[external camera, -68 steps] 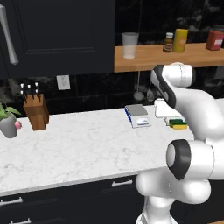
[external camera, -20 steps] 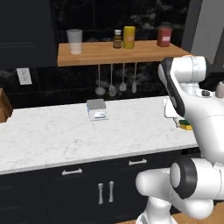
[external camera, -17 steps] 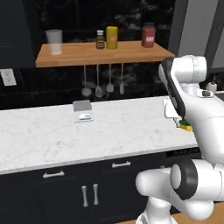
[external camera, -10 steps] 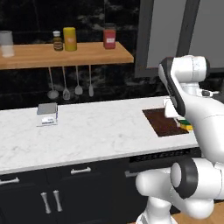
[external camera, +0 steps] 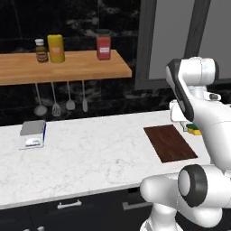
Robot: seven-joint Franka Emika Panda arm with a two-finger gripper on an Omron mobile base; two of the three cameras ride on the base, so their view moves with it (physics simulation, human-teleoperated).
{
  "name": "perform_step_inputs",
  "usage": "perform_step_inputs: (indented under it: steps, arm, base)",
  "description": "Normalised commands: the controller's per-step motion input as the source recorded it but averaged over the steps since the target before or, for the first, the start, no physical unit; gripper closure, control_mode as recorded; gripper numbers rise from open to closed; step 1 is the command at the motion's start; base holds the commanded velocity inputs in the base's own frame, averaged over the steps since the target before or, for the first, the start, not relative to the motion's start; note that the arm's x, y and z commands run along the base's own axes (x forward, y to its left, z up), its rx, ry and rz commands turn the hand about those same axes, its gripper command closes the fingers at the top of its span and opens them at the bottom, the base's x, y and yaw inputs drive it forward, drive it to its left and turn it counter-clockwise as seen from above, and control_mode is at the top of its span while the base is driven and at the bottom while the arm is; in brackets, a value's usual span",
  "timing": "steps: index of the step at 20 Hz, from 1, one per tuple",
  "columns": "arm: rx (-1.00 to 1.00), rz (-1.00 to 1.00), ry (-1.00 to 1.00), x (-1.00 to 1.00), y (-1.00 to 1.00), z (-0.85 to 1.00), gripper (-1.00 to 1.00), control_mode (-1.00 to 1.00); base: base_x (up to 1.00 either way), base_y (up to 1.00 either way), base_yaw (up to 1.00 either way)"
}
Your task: Pick up the sponge from the counter and clean the cutting board by briefly scrubbing or pressing down on the cutting board. Once finished, release the sponge.
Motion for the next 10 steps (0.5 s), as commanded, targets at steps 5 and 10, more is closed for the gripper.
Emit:
perform_step_inputs:
  steps: [5,10]
  arm:
    - [0.00,0.00,0.00,0.00,0.00,0.00,1.00,1.00]
    - [0.00,0.00,0.00,0.00,0.00,0.00,1.00,1.00]
  base:
    - [1.00,-0.54,0.01]
    - [1.00,-0.61,0.00]
